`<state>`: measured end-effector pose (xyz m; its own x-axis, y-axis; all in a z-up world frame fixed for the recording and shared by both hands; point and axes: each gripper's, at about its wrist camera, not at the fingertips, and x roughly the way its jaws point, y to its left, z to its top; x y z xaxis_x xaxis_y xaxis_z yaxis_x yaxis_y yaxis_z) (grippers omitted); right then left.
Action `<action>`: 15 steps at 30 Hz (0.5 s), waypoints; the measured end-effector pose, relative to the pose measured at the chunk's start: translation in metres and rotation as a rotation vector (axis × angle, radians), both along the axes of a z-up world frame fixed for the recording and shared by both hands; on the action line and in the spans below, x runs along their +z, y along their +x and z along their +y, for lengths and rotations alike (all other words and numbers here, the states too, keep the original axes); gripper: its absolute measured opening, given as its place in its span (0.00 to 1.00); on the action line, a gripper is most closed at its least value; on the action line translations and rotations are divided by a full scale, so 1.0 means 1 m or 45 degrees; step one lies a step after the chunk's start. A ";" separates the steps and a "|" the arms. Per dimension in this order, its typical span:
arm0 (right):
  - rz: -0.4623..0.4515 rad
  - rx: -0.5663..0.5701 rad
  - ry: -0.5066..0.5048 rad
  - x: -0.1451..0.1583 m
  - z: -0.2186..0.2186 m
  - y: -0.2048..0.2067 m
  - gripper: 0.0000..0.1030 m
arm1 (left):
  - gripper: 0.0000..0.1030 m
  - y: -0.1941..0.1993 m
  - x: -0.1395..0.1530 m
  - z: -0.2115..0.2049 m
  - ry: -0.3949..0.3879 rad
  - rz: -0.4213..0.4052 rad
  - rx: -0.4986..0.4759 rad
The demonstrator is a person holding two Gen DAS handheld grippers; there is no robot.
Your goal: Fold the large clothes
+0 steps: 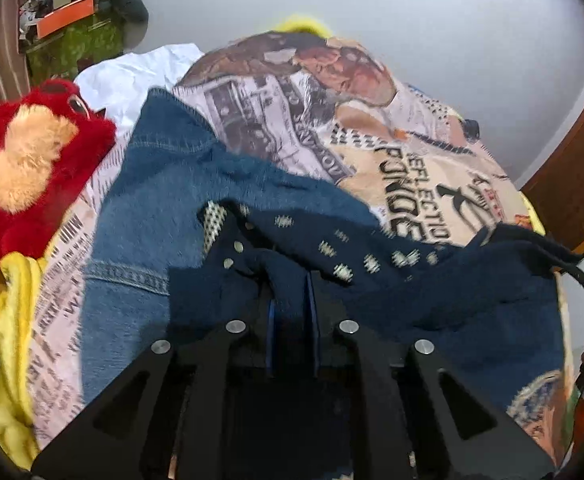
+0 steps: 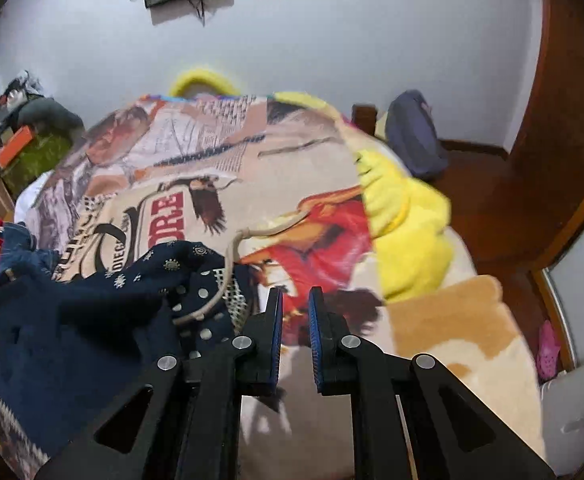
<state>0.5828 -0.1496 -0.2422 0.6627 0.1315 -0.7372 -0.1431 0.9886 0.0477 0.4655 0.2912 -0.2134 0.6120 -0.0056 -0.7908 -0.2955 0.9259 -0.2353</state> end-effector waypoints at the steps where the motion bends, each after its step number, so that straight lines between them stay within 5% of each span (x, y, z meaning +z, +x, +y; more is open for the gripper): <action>1: -0.018 0.016 -0.003 0.005 -0.003 -0.007 0.09 | 0.21 -0.003 0.012 0.001 0.012 -0.018 0.014; 2: -0.036 0.050 -0.005 0.013 -0.004 -0.017 0.09 | 0.28 -0.007 0.023 0.002 0.051 -0.040 0.036; 4: -0.058 0.094 -0.009 0.023 -0.001 -0.032 0.09 | 0.60 -0.016 0.046 0.004 0.148 -0.098 0.095; 9: -0.090 0.238 -0.016 0.045 0.021 -0.069 0.09 | 0.63 -0.038 0.079 0.007 0.202 -0.145 0.112; 15: -0.074 0.443 0.030 0.056 0.074 -0.100 0.09 | 0.65 -0.055 0.073 -0.025 0.189 -0.103 -0.030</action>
